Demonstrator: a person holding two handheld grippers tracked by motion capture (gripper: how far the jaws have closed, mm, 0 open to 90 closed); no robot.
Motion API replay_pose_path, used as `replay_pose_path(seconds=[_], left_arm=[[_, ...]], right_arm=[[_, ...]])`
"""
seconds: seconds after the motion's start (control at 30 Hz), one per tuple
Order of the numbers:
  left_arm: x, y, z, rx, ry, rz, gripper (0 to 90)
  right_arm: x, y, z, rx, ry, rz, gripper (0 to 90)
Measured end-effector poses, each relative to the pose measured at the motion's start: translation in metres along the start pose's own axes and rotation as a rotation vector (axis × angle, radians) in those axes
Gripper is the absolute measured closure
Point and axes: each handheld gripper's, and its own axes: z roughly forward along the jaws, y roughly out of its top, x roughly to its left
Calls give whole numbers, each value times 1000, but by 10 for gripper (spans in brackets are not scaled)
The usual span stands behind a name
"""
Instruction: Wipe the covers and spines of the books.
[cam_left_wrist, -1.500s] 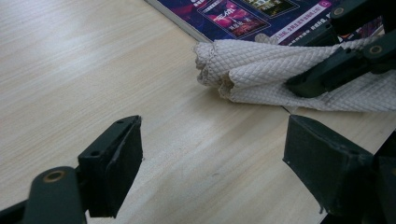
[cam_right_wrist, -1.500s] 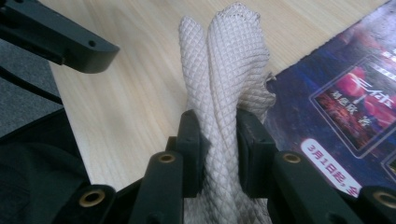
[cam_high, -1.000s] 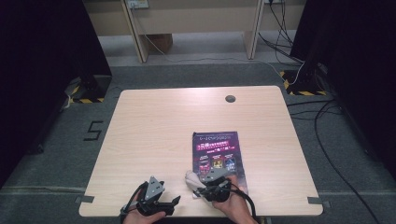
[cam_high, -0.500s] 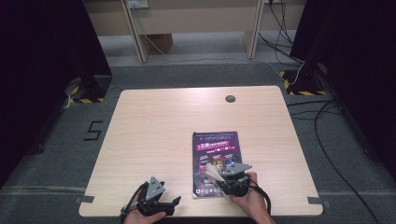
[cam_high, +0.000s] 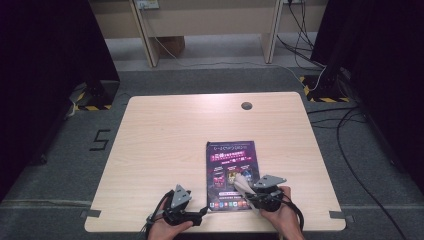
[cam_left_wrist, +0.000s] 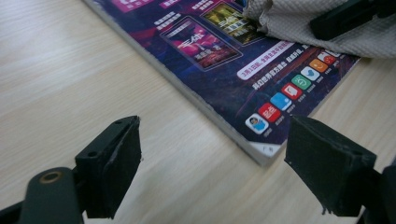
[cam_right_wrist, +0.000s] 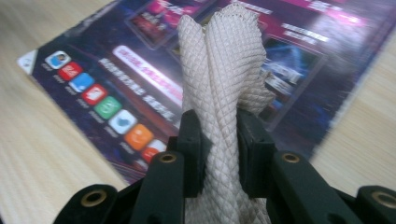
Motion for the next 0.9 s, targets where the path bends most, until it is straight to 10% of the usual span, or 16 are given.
replay_pose_path(seconds=[0.9], left_arm=[[-8, 9, 28, 47, 74, 145, 172]], right_arm=[[-29, 5, 4, -10, -78, 42, 740]])
